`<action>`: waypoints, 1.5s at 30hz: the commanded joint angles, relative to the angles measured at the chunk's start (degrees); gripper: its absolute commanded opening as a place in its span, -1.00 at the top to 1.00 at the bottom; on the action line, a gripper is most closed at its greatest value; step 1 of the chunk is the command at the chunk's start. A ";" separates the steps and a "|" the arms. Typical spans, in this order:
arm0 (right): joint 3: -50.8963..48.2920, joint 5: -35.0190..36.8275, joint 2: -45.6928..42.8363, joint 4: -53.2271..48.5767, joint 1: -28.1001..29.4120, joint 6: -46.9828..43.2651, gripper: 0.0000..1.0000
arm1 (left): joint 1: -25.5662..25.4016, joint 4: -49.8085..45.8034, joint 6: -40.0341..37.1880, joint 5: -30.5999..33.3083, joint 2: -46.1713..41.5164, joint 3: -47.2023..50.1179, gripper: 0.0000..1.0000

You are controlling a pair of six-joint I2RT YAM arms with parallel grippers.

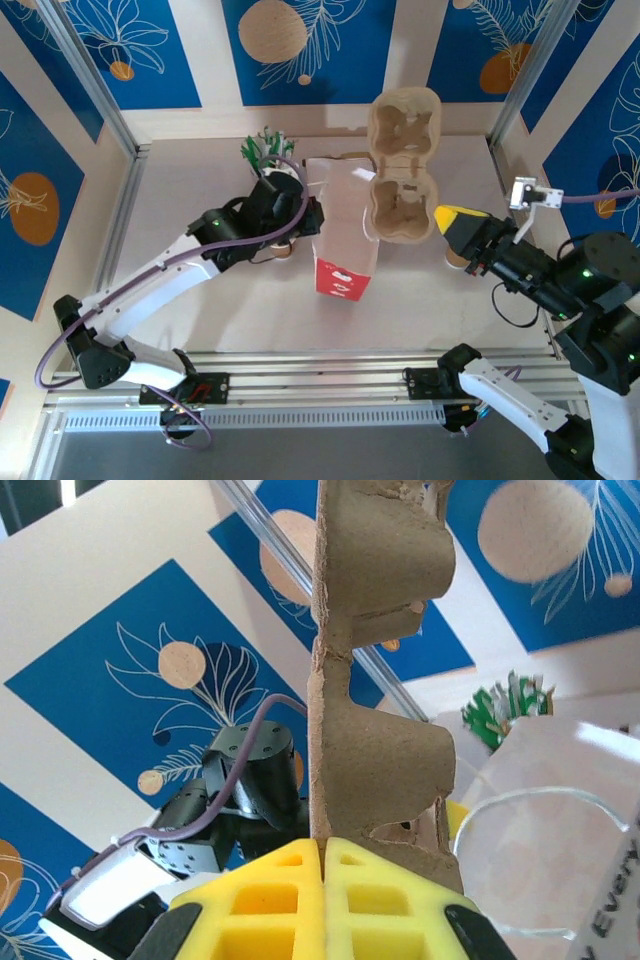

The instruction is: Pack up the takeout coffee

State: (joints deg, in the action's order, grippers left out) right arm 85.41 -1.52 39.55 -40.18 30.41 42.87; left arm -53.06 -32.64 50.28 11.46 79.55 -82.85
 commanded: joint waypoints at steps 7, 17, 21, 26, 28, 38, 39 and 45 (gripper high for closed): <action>-9.90 1.52 -2.76 6.03 0.44 13.56 1.00 | -2.44 12.20 6.23 1.33 -2.98 7.84 1.00; -15.14 4.77 -1.55 8.72 6.01 16.53 1.00 | -3.02 14.21 7.96 1.16 -3.13 11.11 1.00; -16.51 11.90 -0.40 8.20 13.26 16.06 1.00 | -3.02 14.74 8.13 1.27 -3.66 12.48 1.00; -19.01 21.30 0.93 9.76 23.18 14.97 1.00 | -3.02 15.68 8.60 1.18 -4.44 14.27 1.00; -19.85 25.00 1.32 10.77 26.94 14.48 1.00 | -3.02 16.22 9.02 0.94 -4.80 15.04 1.00; -23.82 34.00 0.18 9.98 30.66 16.61 1.00 | -2.94 17.64 9.37 0.41 -7.12 17.87 1.00; -24.26 34.43 0.09 9.95 30.64 16.72 1.00 | -2.93 17.74 9.39 0.40 -7.19 18.03 1.00; -24.63 36.77 -0.74 8.10 30.60 16.73 1.00 | -2.86 18.51 9.74 0.13 -7.42 18.61 1.00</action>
State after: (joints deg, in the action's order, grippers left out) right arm 61.21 30.96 40.27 -31.42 60.75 58.89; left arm -55.53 -15.35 58.94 12.25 73.54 -64.97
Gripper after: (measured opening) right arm 0.056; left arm 0.057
